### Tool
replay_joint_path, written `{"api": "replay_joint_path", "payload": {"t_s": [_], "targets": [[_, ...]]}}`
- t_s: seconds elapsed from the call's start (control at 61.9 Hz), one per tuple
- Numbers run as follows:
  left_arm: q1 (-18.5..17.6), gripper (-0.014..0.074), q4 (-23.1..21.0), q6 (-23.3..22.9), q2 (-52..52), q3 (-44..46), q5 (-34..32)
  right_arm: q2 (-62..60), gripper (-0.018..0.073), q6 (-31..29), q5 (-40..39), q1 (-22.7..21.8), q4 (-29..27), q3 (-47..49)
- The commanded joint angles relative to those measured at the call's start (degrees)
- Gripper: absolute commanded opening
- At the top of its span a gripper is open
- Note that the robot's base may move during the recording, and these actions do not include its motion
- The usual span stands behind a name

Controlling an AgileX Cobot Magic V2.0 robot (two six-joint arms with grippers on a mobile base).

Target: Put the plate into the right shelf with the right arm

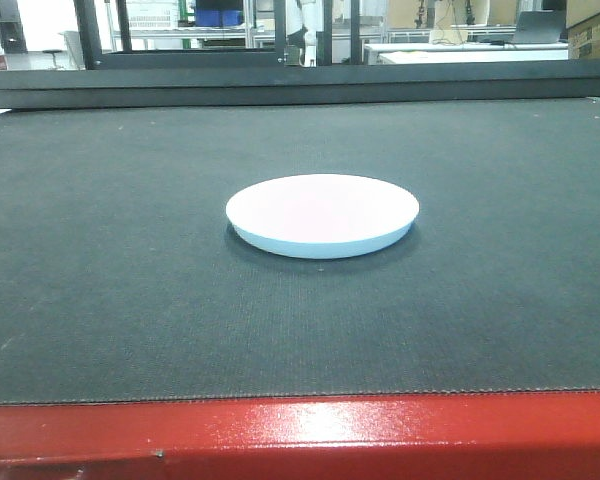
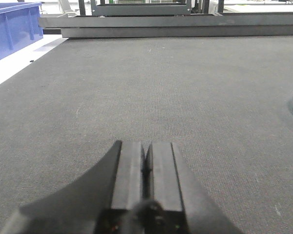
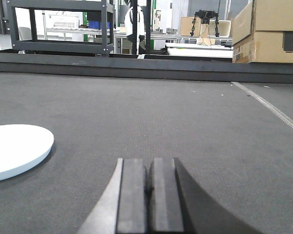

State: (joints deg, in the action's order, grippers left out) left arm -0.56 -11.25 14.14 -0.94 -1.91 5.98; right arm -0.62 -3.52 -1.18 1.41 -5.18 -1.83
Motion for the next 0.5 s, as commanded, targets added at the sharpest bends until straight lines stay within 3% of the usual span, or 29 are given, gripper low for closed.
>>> {"api": "replay_joint_path", "payload": {"t_s": [0.0, 0.307, 0.485], "targets": [[-0.29, -0.0047, -0.22, -0.14, -0.68, -0.48, -4.34, -0.76, 0.0050, -0.47, -5.26, -0.34, 0.34, 0.57], [-0.29, -0.0047, -0.22, -0.14, -0.68, -0.48, -4.34, -0.76, 0.0050, -0.01, -7.49, -0.34, -0.28, 0.77], [-0.29, -0.0047, -0.22, -0.14, -0.68, -0.48, -4.34, 0.01, 0.0061, 2.12, 1.18, -0.34, -0.61, 8.33]]}}
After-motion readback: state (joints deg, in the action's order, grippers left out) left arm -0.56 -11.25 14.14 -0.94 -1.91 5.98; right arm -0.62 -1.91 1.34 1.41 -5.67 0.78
